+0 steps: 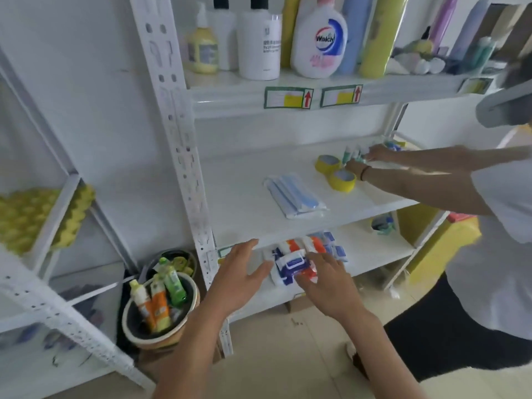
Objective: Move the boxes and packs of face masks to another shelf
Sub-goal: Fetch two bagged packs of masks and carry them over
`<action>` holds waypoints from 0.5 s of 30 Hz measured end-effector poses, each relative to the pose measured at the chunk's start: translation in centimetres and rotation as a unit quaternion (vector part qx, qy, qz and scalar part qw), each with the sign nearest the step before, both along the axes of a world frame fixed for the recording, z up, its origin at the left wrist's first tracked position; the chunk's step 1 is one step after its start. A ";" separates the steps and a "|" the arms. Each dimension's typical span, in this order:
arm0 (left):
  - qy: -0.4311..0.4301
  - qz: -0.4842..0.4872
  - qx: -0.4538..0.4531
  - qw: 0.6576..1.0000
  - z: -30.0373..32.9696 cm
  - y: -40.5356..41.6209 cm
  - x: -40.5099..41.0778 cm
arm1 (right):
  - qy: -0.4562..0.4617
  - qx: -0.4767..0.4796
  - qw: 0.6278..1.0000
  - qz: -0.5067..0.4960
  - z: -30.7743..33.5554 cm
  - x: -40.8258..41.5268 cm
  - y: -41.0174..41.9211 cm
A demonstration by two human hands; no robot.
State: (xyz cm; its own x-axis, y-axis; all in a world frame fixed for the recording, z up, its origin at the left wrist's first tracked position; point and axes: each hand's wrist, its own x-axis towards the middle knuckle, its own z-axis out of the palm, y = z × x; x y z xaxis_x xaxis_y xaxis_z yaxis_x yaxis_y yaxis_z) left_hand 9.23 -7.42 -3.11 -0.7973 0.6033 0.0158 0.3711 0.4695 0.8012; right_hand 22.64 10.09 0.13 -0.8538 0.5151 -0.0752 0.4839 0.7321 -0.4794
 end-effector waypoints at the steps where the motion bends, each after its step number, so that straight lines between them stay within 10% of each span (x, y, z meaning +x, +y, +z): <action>1: -0.012 -0.001 -0.001 1.000 -0.3 0.6 -1.0 | 0.007 -0.020 1.000 0.000 -0.1 -1.4 0.8; 15: -0.120 -0.040 -0.039 0.991 -3.9 9.4 -17.5 | 0.038 -0.067 0.985 -0.153 -3.3 -21.4 15.0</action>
